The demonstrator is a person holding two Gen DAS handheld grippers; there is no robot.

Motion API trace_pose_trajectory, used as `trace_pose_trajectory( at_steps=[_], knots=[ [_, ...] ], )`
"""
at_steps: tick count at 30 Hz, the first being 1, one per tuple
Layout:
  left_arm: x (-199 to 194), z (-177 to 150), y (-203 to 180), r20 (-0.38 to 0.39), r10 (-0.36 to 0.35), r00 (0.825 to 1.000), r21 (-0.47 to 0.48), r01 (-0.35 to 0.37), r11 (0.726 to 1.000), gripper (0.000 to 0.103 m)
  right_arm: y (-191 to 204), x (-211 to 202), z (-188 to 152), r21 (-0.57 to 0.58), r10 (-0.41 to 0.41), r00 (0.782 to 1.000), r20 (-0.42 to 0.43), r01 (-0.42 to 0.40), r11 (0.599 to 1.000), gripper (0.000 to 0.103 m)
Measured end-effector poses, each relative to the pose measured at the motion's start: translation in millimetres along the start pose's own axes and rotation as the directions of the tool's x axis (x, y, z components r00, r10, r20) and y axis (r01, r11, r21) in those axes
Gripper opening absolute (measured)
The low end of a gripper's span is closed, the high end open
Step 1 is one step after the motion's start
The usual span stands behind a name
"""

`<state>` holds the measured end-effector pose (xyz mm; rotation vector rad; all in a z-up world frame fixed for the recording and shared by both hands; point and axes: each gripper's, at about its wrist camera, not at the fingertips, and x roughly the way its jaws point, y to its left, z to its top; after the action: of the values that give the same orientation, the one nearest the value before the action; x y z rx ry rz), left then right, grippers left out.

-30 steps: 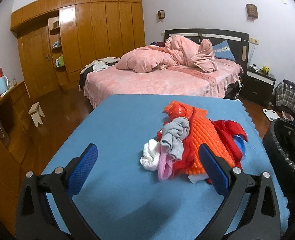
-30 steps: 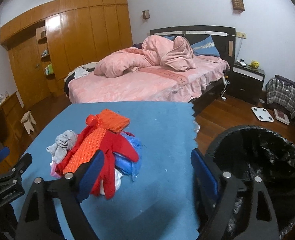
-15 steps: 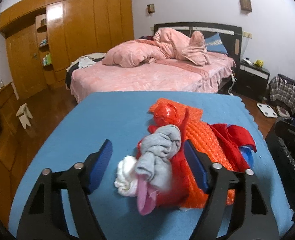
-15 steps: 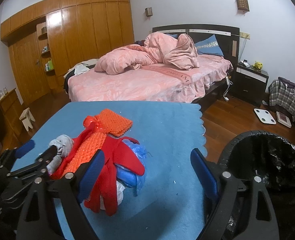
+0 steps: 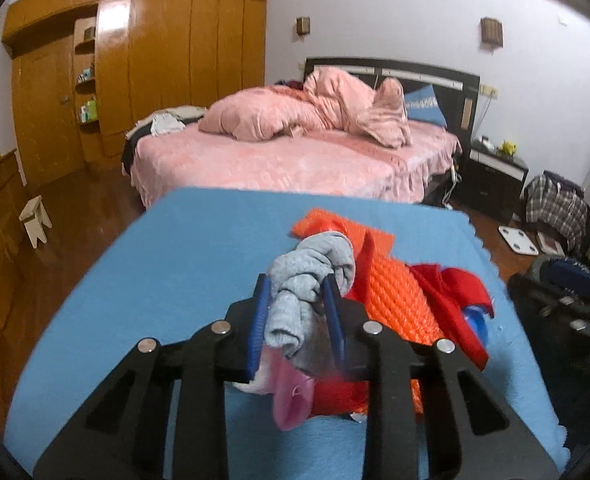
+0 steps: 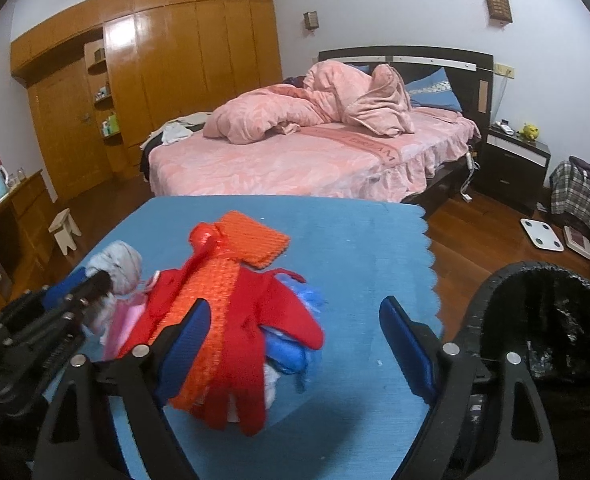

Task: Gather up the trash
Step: 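Grasp the orange mesh bag with the right tool while the left tool holds the grey sock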

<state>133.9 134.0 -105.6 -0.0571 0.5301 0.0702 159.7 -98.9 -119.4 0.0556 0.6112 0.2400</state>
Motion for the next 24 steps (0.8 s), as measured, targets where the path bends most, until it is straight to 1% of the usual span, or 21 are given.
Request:
trace_pose_trajectory(
  at_steps=[2,8,11,15,21,24],
  knots=[
    [-7,1,4,0.007,0.008,1.0,0.004,-0.008,1.0,0.027,6,0,-1,-0.003,0.015,1.0,0.002,-0.015,1.0,0.08],
    [-11,-8,25,-0.029,0.055,0.998,-0.015,-0.056,0.998,0.026,31,10,-8,-0.032,0.081,0.996,-0.022,-0.081,0.996,0.069],
    [-12,-12,32,-0.04,0.066,0.997,-0.022,-0.067,0.997,0.026,45,16,-13,-0.047,0.107,0.993,-0.039,-0.109,0.993,0.064],
    [-14,-16,39,-0.047,0.071,0.996,-0.033,-0.073,0.997,0.026,62,27,-22,-0.078,0.134,0.988,-0.071,-0.14,0.987,0.055],
    [-16,-18,45,-0.048,0.071,0.996,-0.043,-0.073,0.996,0.027,69,47,-34,-0.089,0.127,0.983,-0.136,-0.14,0.986,0.055],
    [-17,-19,44,-0.051,0.067,0.996,-0.044,-0.07,0.997,0.027,70,49,-36,-0.084,0.153,0.977,-0.148,-0.167,0.982,0.046]
  ],
)
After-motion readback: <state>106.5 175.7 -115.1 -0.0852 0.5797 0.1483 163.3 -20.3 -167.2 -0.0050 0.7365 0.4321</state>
